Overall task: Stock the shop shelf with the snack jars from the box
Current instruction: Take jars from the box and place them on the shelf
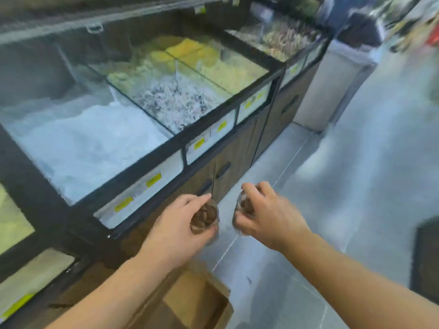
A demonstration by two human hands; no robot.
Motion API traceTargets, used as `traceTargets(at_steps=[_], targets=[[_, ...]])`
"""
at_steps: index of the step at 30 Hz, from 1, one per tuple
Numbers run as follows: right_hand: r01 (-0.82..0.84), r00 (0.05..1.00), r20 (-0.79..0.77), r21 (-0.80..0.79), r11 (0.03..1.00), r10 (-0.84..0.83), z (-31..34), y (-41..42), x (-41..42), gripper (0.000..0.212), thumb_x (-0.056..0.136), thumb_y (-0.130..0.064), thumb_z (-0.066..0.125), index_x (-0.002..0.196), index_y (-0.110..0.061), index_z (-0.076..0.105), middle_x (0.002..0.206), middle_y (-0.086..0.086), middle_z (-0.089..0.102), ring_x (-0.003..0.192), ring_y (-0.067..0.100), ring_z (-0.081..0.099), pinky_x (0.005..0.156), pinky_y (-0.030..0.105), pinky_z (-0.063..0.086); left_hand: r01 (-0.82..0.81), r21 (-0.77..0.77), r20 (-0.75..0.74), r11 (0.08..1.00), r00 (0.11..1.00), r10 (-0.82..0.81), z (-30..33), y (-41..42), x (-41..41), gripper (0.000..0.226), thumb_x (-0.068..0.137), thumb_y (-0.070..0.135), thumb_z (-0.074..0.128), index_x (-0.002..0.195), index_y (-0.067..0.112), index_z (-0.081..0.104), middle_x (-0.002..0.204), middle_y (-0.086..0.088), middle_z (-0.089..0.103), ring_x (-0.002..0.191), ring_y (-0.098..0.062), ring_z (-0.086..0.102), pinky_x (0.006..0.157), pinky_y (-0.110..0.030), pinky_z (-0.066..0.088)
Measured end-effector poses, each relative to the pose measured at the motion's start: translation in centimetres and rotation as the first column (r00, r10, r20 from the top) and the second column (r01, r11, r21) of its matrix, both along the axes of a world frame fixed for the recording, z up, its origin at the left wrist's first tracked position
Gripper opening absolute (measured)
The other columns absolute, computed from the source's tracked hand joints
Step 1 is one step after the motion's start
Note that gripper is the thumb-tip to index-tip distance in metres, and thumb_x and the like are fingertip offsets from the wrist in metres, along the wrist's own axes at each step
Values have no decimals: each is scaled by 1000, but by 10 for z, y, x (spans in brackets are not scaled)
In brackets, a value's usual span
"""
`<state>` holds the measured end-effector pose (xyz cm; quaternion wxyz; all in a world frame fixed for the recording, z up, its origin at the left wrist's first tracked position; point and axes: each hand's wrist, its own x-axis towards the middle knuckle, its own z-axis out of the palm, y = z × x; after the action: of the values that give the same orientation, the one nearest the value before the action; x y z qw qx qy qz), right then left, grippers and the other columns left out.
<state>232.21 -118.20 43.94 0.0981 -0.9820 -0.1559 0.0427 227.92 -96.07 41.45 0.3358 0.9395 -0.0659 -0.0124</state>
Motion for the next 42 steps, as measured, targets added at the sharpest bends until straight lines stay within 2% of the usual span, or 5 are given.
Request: traceTargets(at_steps=[5, 12, 17, 38, 42], targets=[[111, 987, 101, 93, 989, -121, 148, -28, -12, 49, 92, -55, 54, 131, -27, 44, 111, 2, 46, 94, 36, 58, 73, 40, 49, 28, -50, 88, 998, 996, -24, 145, -18, 2, 64, 77, 50, 78, 136, 29, 63, 115, 11, 61, 107, -6, 59, 86, 1, 30], [227, 950, 186, 137, 964, -250, 295, -62, -31, 49, 92, -61, 50, 128, -27, 45, 113, 5, 51, 103, 38, 58, 82, 42, 49, 130, -36, 194, 991, 974, -121, 306, -37, 2, 67, 74, 61, 69, 135, 32, 64, 113, 9, 63, 104, -7, 56, 78, -3, 32], [305, 911, 252, 124, 944, -327, 362, -82, -61, 48, 90, -62, 50, 123, -27, 48, 106, 4, 50, 100, 37, 59, 83, 43, 52, 213, 56, 267, 975, 938, -220, 376, -53, -6, 69, 78, 63, 70, 138, 31, 62, 122, 3, 63, 115, -16, 56, 90, -26, 39], [884, 406, 195, 162, 438, -893, 417, -180, -448, 60, 73, -70, 48, 115, -27, 56, 117, 7, 62, 104, 30, 61, 87, 44, 54, 802, 53, 247, 595, 567, -786, 439, -213, -217, 63, 79, 51, 78, 136, 28, 63, 120, 5, 63, 110, -13, 60, 89, -23, 45], [942, 271, 219, 140, 305, -937, 419, -213, -534, 54, 85, -61, 55, 125, -26, 56, 122, 8, 62, 105, 30, 61, 83, 38, 53, 879, 19, 258, 477, 457, -852, 440, -271, -282, 53, 80, 42, 82, 129, 27, 68, 102, 12, 60, 89, -1, 56, 71, 0, 37]])
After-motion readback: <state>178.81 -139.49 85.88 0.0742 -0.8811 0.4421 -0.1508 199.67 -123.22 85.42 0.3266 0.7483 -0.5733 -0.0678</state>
